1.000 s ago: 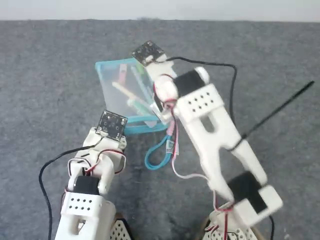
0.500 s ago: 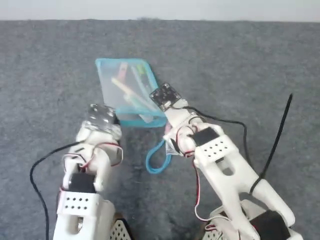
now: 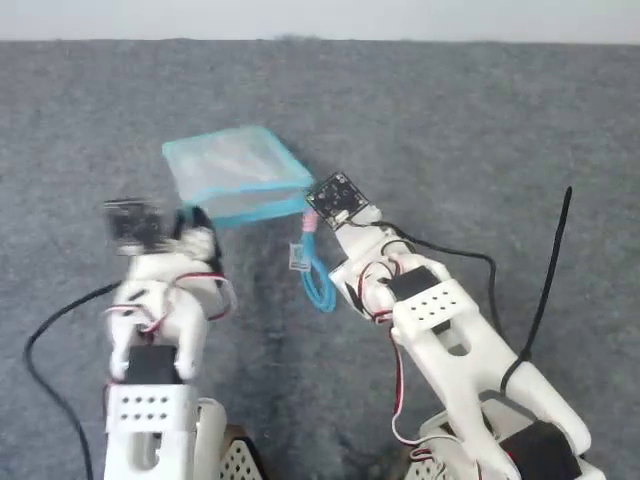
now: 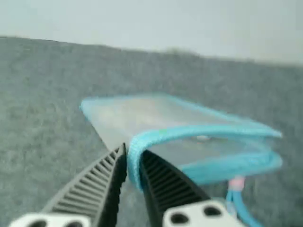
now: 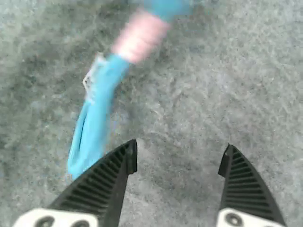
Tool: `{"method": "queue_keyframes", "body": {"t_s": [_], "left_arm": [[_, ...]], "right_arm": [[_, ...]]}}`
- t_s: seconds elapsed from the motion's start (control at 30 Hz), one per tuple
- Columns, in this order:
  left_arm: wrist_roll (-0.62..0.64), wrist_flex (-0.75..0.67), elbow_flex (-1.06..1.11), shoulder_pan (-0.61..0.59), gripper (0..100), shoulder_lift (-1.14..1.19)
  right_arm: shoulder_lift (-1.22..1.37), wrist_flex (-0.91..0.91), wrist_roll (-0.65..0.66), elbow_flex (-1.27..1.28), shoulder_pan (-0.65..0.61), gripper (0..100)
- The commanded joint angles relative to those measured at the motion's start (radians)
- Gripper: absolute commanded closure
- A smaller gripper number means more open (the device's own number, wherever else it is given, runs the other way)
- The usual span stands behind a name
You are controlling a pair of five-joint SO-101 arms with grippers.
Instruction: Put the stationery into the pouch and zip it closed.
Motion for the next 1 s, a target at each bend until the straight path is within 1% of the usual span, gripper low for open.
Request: {"method": "queue_keyframes", "body": {"t_s": [0.0,0.07,0.2,0.33,0.43,0.57,0.8,0.87,0.97], "left_arm": [[-0.012,-0.038,-0.008,0.037,99,-0.017],[-0.006,-0.031,-0.015,0.037,99,-0.017],[-0.006,-0.029,-0.021,0.037,99,-0.018],[-0.006,-0.029,-0.021,0.037,99,-0.018],[-0.006,-0.029,-0.016,0.037,99,-0.018],[-0.006,-0.029,-0.015,0.037,99,-0.018],[-0.006,-0.029,-0.012,0.044,99,-0.015],[-0.006,-0.029,-0.012,0.044,99,-0.015],[-0.006,-0.031,-0.002,0.044,99,-0.017]], "right_arm": [[-0.065,-0.019,0.012,-0.005,0.012,71.7],[-0.065,-0.022,0.017,-0.006,0.004,71.7],[-0.054,-0.085,0.020,-0.008,-0.058,71.7],[-0.045,-0.087,0.021,-0.051,-0.119,71.8],[0.015,-0.087,0.017,-0.135,-0.124,71.8],[0.168,-0.096,0.002,-0.272,-0.130,71.8],[0.479,-0.097,-0.253,-0.532,-0.122,71.9],[0.555,-0.097,-0.278,-0.601,-0.122,71.9],[0.647,-0.096,-0.279,-0.686,-0.108,72.0]]}}
